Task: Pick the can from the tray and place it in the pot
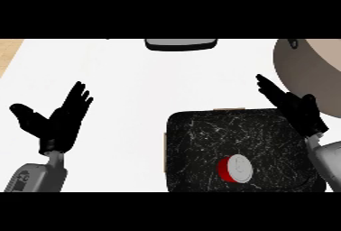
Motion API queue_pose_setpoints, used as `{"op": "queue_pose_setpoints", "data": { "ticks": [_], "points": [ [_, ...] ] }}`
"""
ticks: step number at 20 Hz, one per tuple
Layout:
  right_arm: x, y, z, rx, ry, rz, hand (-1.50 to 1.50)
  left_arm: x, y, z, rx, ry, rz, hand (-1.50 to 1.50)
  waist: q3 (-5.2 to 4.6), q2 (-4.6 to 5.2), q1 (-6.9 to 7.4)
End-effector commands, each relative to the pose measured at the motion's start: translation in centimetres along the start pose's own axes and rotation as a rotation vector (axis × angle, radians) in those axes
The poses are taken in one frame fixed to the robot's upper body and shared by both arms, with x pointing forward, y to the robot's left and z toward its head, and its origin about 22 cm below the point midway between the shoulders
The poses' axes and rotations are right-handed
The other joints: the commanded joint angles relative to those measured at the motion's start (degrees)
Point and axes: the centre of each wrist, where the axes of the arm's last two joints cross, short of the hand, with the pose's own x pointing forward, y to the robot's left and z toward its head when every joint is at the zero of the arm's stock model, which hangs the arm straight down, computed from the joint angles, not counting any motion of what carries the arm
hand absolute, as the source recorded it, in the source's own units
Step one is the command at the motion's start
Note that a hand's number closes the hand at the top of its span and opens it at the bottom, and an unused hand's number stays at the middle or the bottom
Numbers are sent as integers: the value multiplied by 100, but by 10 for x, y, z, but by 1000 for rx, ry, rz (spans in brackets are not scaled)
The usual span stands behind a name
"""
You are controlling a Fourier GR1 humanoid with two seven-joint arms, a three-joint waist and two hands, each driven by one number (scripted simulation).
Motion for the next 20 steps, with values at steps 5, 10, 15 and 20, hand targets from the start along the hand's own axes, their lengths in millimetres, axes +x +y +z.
{"op": "queue_pose_setpoints", "data": {
  "ticks": [5, 10, 15, 20],
  "points": [
    [29, -37, 7, -272, -330, -115, 150, 42, 20, -8, 128, -237, -177, 0, -118, -197, 46],
    [-21, -33, 44, -485, -320, 157, -150, 43, 16, 1, 120, -211, -167, 0, -118, -192, 10],
    [-20, -21, 72, -430, -542, 107, -150, 59, 10, 6, 134, -241, -174, 0, -125, -186, 53],
    [29, -25, 95, -248, -485, 212, -150, 67, 12, 3, 117, -230, -182, 0, -132, -179, 63]
  ]
}}
